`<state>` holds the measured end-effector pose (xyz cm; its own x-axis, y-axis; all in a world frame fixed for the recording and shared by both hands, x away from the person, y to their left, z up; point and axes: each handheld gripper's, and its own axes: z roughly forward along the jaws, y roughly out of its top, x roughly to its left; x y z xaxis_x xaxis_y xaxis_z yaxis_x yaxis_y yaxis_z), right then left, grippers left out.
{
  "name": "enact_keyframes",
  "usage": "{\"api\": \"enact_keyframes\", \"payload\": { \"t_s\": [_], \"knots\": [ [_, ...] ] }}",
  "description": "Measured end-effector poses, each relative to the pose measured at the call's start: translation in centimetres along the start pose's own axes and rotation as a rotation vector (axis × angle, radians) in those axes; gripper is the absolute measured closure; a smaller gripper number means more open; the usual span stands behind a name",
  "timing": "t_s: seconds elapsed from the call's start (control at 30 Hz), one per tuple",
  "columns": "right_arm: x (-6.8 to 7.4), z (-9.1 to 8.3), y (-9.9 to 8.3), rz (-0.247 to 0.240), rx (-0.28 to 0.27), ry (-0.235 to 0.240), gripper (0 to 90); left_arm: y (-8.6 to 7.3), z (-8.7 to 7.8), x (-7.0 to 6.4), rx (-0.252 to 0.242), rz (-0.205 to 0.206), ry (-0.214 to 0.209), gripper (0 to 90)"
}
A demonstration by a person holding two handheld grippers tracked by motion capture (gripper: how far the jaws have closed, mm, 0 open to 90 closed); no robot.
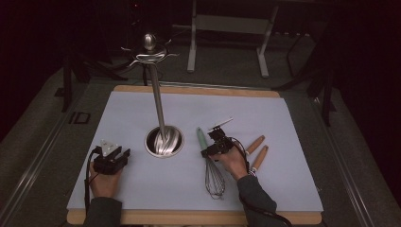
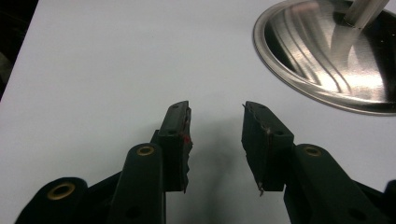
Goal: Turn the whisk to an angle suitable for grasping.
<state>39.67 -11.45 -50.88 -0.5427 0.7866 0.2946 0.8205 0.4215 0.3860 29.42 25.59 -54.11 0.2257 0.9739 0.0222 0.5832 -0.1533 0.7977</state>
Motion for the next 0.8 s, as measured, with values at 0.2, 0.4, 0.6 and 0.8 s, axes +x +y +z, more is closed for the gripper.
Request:
{"api": "enact_keyframes", "payload": {
  "t_s": [0.2, 0.4, 0.6, 0.8],
  "knots": [
    [0.9, 0.3, 0.1, -0.019, -0.005, -0.021, 69.1, 0.0, 0.0, 0.0, -0.002, 0.003, 0.000, 62.6],
    [1.2, -0.1, 0.0, -0.035, -0.040, -0.025, 69.2, 0.0, 0.0, 0.0, -0.002, 0.000, 0.000, 62.7],
    [1.3, -2.0, 0.0, -0.043, -0.106, 0.023, 69.3, -0.1, -0.1, 0.0, -0.009, 0.001, 0.001, 62.7],
    [1.2, -3.9, -0.1, -0.066, -0.182, 0.060, 69.3, -0.1, -0.3, 0.0, -0.025, 0.000, 0.003, 62.7]
  ]
}}
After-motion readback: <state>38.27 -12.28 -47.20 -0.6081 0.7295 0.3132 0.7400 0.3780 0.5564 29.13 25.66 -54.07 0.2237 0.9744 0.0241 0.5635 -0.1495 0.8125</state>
